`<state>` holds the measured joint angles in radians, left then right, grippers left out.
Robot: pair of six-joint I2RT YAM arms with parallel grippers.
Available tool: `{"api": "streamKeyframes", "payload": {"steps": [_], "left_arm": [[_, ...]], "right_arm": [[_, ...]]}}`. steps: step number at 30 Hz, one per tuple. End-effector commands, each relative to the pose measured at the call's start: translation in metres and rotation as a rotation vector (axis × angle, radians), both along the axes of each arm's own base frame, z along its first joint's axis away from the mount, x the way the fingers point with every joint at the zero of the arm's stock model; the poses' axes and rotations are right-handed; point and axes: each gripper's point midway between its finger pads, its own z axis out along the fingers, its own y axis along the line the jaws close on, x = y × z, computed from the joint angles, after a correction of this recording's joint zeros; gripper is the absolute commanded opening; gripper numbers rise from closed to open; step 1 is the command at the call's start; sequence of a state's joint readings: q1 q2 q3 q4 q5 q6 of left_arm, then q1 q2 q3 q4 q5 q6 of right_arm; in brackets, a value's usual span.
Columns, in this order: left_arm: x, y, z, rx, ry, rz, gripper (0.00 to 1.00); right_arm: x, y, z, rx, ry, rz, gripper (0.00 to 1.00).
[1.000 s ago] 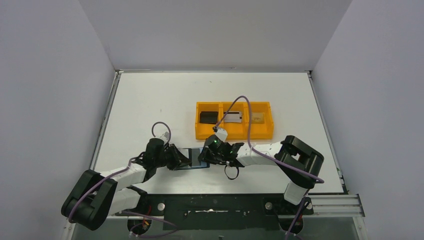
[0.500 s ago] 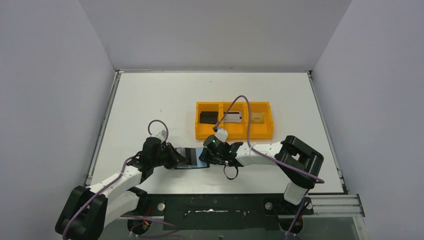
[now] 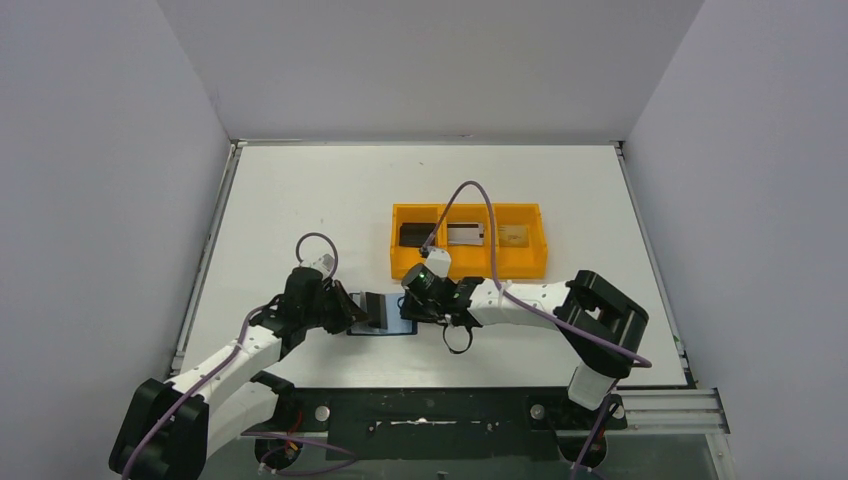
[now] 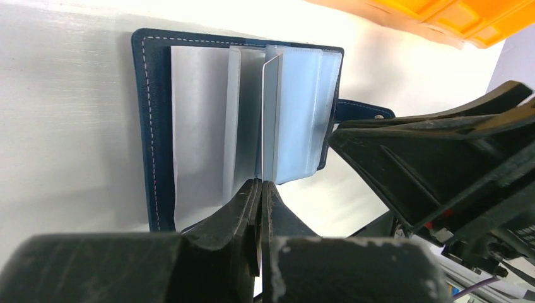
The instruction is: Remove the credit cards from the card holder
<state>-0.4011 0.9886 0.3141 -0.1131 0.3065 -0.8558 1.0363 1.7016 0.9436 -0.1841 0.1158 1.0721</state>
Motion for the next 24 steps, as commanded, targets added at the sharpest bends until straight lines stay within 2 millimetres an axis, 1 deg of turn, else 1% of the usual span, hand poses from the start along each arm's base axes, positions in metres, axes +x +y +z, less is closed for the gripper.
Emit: {"api": "streamKeyframes", "payload": {"steps": [1, 4, 7, 9, 12, 15, 19, 24], "left_arm": [[0.012, -0.001, 0.015, 0.001, -0.056, -0.006, 0.0], [0.011, -0.001, 0.015, -0.001, -0.056, -0.01, 0.0], [0.01, -0.002, 0.015, -0.005, -0.056, -0.013, 0.0], [0.009, -0.002, 0.016, -0.007, -0.055, -0.014, 0.0], [0.009, -0.002, 0.017, -0.008, -0.057, -0.015, 0.0], [0.012, 0.0, 0.023, 0.005, -0.071, -0.008, 0.0], [0.017, 0.005, 0.035, 0.03, -0.1, 0.007, 0.0], [0.022, 0.008, 0.052, 0.043, -0.143, 0.023, 0.0]], "right_arm": [[0.013, 0.036, 0.061, 0.138, -0.144, 0.086, 0.3], [0.011, 0.049, 0.062, 0.174, -0.142, 0.128, 0.3], [0.011, 0.051, 0.044, 0.152, -0.096, 0.128, 0.31], [0.01, 0.046, 0.027, 0.114, -0.053, 0.104, 0.3], [0.007, 0.031, 0.004, 0.053, -0.008, 0.053, 0.29], [0.003, 0.015, -0.009, 0.008, 0.018, 0.001, 0.29], [-0.002, 0.001, -0.019, -0.032, 0.04, -0.024, 0.29], [-0.002, 0.001, -0.021, -0.037, 0.044, -0.028, 0.29]]}}
